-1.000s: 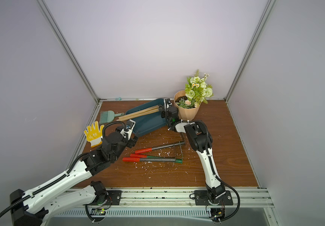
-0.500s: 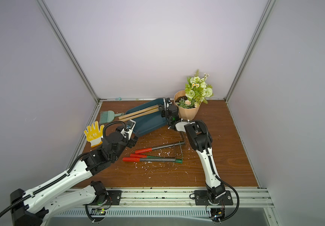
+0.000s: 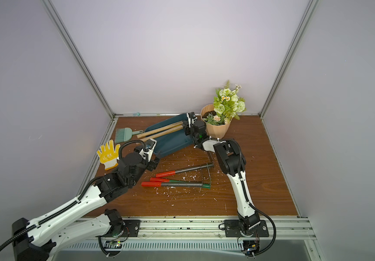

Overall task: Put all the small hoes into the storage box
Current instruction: Place the hoe in the storage box, then pick up the hoe from the center of the board.

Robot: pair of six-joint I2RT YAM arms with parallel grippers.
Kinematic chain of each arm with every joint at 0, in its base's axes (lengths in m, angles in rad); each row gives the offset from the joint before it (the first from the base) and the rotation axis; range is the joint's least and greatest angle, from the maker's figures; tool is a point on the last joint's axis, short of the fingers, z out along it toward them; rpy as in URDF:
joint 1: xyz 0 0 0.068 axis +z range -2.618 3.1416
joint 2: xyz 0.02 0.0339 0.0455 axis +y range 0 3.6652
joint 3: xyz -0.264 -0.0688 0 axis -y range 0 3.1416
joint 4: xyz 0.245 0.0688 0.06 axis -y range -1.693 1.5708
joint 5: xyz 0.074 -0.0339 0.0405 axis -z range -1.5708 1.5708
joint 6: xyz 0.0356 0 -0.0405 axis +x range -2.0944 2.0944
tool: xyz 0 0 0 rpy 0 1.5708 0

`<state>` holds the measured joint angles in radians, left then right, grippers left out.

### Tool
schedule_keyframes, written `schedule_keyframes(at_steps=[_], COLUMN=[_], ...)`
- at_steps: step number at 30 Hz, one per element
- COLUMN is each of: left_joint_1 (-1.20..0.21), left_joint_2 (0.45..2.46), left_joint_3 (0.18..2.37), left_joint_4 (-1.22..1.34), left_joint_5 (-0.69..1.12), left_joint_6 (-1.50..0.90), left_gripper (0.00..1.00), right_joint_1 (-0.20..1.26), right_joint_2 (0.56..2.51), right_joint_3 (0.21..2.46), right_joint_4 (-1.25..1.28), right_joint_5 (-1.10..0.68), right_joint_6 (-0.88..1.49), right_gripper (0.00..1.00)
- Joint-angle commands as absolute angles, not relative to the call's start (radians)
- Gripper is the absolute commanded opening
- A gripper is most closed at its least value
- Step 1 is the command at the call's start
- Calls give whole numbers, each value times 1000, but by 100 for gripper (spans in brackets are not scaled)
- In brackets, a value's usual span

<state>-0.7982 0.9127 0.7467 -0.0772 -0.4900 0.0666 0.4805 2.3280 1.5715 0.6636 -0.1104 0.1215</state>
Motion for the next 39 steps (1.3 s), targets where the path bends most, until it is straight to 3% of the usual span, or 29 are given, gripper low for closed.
schedule_keyframes(at_steps=[1, 7, 11, 17, 23, 27, 39], left_joint_1=[-788, -774, -694, -573, -561, -561, -562], left_joint_2=[899, 919, 939, 997, 1172, 1229, 1152], left_joint_3=[736, 706, 651, 582, 630, 657, 634], left_joint_4=[-45, 15, 98, 260, 332, 367, 301], left_joint_5=[-480, -439, -308, -104, -3, 46, 1], left_joint_6=[44, 34, -16, -81, -81, -85, -71], left_gripper=[75, 75, 76, 76, 76, 75, 76], right_joint_1=[483, 483, 490, 518, 523, 519, 461], right_joint_2=[2183, 2006, 1847, 1548, 1328, 1293, 1448], right_joint_3=[1583, 1506, 1405, 1105, 911, 830, 782], right_joint_4=[701, 626, 445, 277, 139, 141, 261], right_joint_5=[-144, -174, -144, -44, 57, 150, 85], right_joint_6=[80, 16, 4, -20, 11, 30, 69], right_gripper=[23, 25, 25, 27, 28, 29, 32])
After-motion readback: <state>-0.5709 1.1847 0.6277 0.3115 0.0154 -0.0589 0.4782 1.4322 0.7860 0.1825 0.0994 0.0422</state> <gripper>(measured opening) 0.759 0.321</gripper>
